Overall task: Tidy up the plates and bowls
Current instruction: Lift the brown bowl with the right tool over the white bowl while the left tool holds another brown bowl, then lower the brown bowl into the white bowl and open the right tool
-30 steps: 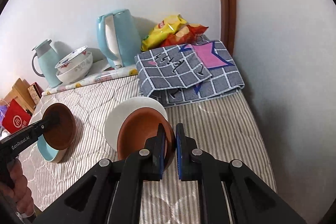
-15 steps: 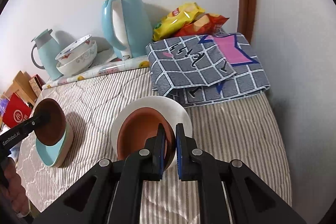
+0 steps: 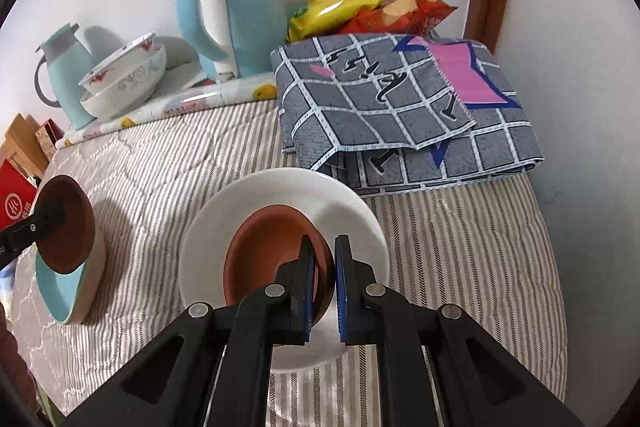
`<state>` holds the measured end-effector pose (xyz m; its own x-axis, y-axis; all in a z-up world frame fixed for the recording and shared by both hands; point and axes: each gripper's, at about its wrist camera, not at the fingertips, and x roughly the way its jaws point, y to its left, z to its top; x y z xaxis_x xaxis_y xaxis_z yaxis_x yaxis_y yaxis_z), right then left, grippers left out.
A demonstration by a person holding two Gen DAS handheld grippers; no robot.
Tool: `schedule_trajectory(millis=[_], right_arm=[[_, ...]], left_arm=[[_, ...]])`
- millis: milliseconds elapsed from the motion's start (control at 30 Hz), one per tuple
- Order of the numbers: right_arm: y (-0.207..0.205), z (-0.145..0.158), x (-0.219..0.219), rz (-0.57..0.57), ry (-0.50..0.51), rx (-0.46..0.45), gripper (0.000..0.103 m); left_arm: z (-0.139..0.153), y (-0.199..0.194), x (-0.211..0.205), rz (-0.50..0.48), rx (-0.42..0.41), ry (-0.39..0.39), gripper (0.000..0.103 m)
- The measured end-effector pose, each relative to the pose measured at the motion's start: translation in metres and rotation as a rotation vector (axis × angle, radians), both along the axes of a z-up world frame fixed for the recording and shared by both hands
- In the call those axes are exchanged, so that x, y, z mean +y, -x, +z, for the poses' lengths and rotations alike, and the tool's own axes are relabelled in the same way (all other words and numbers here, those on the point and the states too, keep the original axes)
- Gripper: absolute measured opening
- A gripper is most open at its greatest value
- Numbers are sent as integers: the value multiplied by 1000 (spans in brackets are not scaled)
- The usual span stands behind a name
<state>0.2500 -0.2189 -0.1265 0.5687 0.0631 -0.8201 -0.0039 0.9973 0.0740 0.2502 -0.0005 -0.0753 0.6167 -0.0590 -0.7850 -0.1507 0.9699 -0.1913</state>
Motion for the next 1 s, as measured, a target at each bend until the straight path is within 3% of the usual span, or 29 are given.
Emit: schedule_trajectory(millis=[633, 1000], right_arm=[[-23, -21, 7, 13, 3, 74, 10], [-32, -28, 12, 28, 54, 129, 10]], left_arm=[[-11, -14, 2, -12, 19, 23, 9], [-19, -17, 1, -19, 38, 33, 9]])
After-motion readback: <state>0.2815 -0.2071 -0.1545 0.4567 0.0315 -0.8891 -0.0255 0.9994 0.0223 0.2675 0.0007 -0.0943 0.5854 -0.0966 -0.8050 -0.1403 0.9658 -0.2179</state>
